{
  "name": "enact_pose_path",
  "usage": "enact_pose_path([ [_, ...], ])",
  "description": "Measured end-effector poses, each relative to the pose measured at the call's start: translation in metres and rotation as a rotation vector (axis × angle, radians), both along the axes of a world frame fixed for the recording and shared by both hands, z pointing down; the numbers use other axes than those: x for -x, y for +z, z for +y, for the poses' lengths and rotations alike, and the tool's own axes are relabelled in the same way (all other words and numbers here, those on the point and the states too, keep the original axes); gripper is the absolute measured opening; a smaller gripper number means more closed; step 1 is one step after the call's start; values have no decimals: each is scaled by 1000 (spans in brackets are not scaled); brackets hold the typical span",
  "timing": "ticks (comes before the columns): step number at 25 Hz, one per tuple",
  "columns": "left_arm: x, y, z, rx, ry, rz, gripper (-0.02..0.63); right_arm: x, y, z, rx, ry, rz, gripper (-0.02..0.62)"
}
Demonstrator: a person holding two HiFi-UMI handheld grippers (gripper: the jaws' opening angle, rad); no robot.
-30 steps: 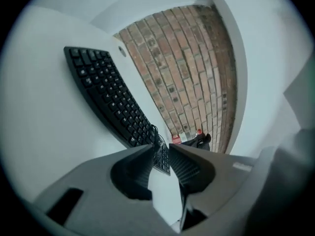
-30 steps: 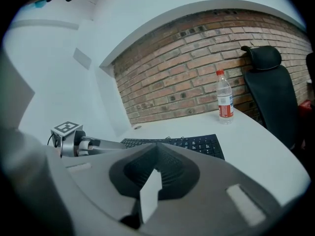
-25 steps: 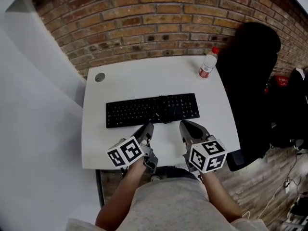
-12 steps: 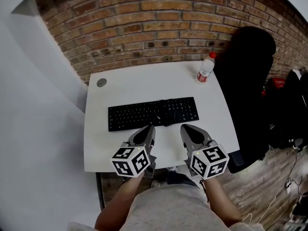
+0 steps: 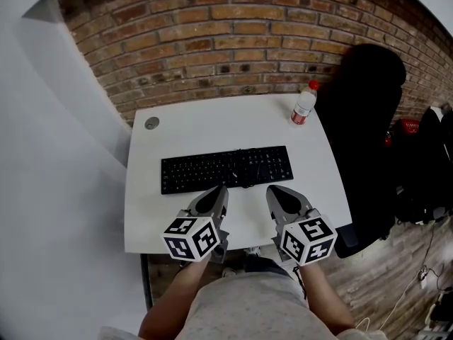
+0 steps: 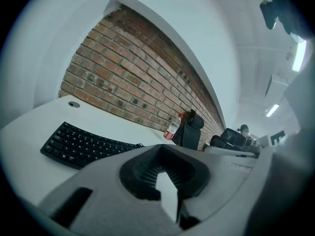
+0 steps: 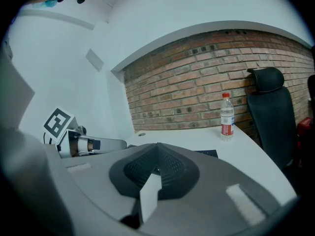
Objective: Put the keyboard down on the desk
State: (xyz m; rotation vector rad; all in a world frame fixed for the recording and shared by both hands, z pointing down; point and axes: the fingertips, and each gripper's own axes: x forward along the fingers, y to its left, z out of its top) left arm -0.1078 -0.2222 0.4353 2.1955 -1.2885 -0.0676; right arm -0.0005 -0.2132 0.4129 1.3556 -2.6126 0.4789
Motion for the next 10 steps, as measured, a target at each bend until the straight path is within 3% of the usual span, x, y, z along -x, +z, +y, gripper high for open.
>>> enact_pose_path([
  [10, -1, 5, 0, 13, 9, 5, -8, 3, 1, -1, 1, -3, -2, 8],
])
